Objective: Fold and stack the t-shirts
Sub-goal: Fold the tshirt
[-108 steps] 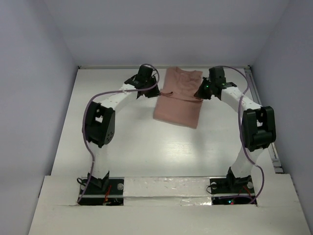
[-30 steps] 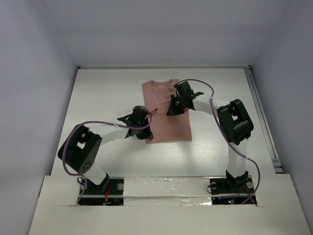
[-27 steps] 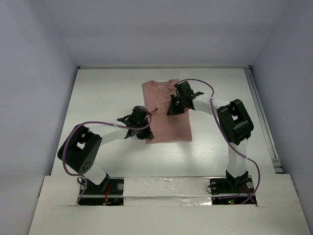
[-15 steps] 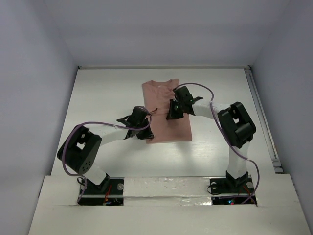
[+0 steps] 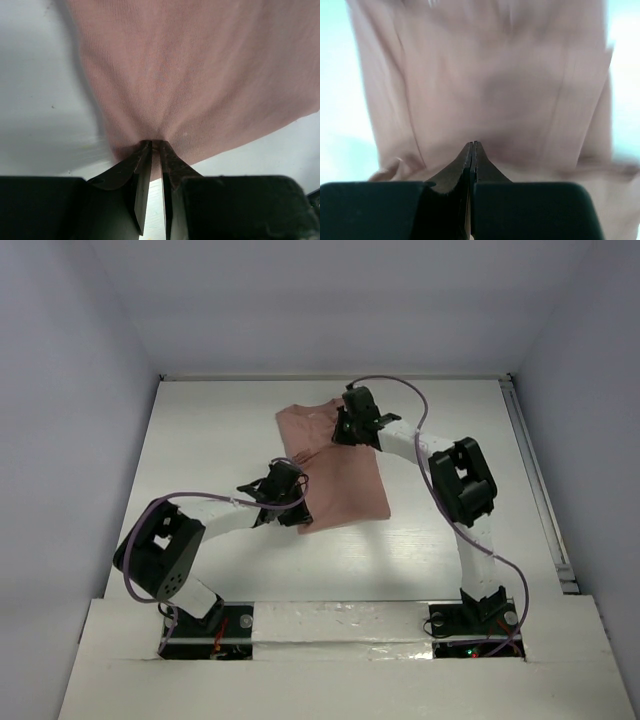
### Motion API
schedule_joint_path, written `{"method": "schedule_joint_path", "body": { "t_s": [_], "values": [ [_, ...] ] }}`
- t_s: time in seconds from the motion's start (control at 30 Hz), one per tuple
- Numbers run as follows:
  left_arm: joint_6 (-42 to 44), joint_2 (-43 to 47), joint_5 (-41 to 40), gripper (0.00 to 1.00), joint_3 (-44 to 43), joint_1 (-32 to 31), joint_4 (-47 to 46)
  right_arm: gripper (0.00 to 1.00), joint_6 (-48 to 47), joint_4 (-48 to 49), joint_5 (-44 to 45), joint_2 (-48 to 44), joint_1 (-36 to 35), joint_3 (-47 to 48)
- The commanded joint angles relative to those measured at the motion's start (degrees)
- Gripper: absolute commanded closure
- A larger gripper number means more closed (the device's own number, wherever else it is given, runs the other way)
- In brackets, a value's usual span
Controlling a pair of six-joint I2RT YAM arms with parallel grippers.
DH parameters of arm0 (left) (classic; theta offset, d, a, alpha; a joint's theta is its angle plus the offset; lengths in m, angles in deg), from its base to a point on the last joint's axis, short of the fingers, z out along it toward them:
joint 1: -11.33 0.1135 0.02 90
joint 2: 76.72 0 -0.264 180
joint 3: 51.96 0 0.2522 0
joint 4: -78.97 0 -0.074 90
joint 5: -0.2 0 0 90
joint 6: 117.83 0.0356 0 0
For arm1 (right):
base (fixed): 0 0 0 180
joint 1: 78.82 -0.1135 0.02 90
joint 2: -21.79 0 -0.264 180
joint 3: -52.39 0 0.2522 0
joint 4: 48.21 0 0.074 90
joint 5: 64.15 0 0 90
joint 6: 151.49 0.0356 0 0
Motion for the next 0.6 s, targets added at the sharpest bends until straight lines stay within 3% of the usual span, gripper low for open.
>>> {"method": "schedule_joint_path", "body": {
  "t_s": [0.0, 0.13, 0.23, 0.33, 0.4, 0.57],
  "values": [
    [1.7, 1.1, -4.9, 0.88, 1.8, 0.0, 9.0, 1.0, -1.7, 3.8, 6.1, 0.2, 1.8, 8.6],
    [2.4, 2.0, -7.3, 0.88, -0.5, 0.0, 11.5, 1.0, -2.2, 1.3, 3.8, 1.3, 2.5, 12.5],
    [3.1, 3.7, -8.4, 0.88, -4.0, 0.0, 14.2, 1.0, -2.1, 1.4, 0.1, -3.5, 2.5, 5.9],
    [3.7, 5.3, -9.3, 0.84, -8.0, 0.5, 17.0, 1.0, -0.9, 5.0, -6.0, -14.6, 2.5, -9.4],
    [3.1, 6.5, -8.9, 0.77, -9.3, 1.3, 18.4, 1.0, -0.2, 4.5, -9.8, -22.0, 2.5, -19.5],
    [0.2, 10.5, -5.3, 0.68, -4.6, 4.8, 17.8, 1.0, 2.3, 2.9, -14.2, -36.7, 2.5, -39.6]
  ]
}}
